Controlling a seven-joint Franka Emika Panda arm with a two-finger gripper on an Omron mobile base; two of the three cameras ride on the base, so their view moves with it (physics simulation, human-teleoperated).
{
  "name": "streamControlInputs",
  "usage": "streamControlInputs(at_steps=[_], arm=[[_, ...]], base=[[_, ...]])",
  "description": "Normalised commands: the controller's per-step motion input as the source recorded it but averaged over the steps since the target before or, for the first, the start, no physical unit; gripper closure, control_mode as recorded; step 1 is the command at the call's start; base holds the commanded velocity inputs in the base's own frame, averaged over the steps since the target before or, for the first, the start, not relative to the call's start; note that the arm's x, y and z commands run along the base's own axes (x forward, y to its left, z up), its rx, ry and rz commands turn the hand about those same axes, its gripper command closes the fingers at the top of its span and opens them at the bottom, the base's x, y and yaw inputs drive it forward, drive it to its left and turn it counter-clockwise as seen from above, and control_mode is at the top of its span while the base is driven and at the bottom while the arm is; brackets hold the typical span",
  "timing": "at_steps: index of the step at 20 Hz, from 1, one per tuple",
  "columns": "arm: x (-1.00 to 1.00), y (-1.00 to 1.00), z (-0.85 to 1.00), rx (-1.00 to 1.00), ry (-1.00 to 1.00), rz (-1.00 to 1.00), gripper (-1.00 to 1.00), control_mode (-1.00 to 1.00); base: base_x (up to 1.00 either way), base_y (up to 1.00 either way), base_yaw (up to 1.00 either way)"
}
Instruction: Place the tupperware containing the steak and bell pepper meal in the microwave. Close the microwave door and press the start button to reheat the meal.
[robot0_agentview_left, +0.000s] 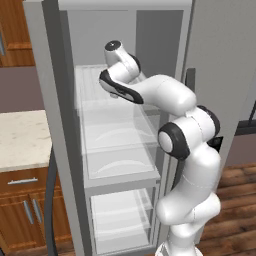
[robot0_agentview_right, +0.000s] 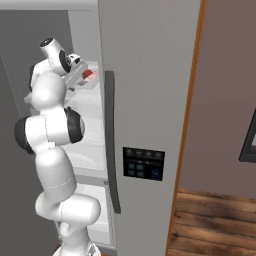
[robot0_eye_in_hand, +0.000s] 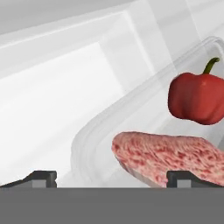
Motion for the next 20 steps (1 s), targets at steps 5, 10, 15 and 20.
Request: streamControlInputs(at_steps=[5, 10, 15, 20], arm=[[0.24, 0.00, -0.05, -0.10, 0.03, 0.01, -1.00, -1.00], [0.29, 0.01, -0.20, -0.11, 0.06, 0.05, -1.00, -1.00], [0.02, 0.00, -0.44, -0.07, 0.13, 0.10, -1.00, -1.00], [0.00, 0.00, -0.56, -0.04, 0.14, 0.14, 1.00, -1.00]], base=[[0.00, 0.00, 0.00], [0.00, 0.00, 0.00], [0.00, 0.00, 0.00], [0.00, 0.00, 0.00]])
